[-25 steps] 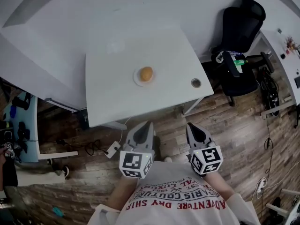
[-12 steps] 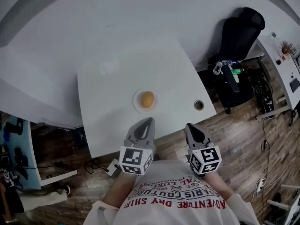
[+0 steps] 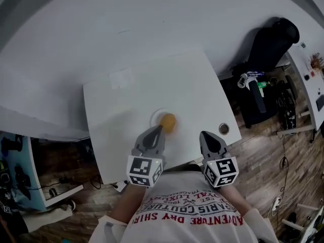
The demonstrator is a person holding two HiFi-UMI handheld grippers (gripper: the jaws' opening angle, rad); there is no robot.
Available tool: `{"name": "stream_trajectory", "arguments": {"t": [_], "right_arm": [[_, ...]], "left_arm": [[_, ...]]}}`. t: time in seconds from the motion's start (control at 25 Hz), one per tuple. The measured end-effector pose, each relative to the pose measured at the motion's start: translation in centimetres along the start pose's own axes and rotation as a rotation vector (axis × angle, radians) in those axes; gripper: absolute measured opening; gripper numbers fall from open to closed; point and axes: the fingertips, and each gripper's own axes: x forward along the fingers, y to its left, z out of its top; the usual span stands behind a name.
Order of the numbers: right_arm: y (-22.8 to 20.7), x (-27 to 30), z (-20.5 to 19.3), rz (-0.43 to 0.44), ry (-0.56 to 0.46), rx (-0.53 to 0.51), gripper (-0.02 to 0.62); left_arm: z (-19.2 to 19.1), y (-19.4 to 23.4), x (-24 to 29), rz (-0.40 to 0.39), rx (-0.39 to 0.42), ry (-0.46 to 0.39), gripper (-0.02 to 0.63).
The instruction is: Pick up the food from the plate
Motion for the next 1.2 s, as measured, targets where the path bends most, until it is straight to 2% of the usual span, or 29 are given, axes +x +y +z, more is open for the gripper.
{"name": "stream_trajectory", "arguments": {"t": [0.16,0.48,0.76,0.92,0.96,1.04,1.08,1.2], "right_arm": [[-0.9,3.0,1.0,0.067,0.013,-0.022,0.014],[-2.7,7.8,2.2,0.239,0.06,-0.081,0.014],[-4.2,10.3,0.5,0.303,0.105,-0.095,0.014],[-4.4,11.1,-0.9,0.335,0.143,-0.093,0.013],[-4.4,11.3,-1.2,0.341,0.151,-0.092,0.013],[-4.6,11.5,-1.7,0.351,0.166,-0.091,0.013],[-4.7,11.6,-2.0,0.354,0.172,-0.09,0.014],[-5.3,11.8,-2.6,0.355,0.184,-0.086,0.013]], "left_arm": [[0.2,1.2,1.5,0.054,-0.001,0.009,0.008],[-2.0,2.0,3.8,0.193,-0.092,0.067,0.008],[-4.6,2.5,4.5,0.334,-0.12,0.106,0.008],[-6.6,2.0,5.3,0.339,-0.142,0.14,0.011],[-7.3,1.9,5.7,0.327,-0.143,0.157,0.026],[-8.6,1.6,6.6,0.298,-0.138,0.198,0.164],[-9.2,1.5,7.0,0.286,-0.134,0.218,0.205],[-10.7,1.3,8.3,0.251,-0.117,0.257,0.257]]}}
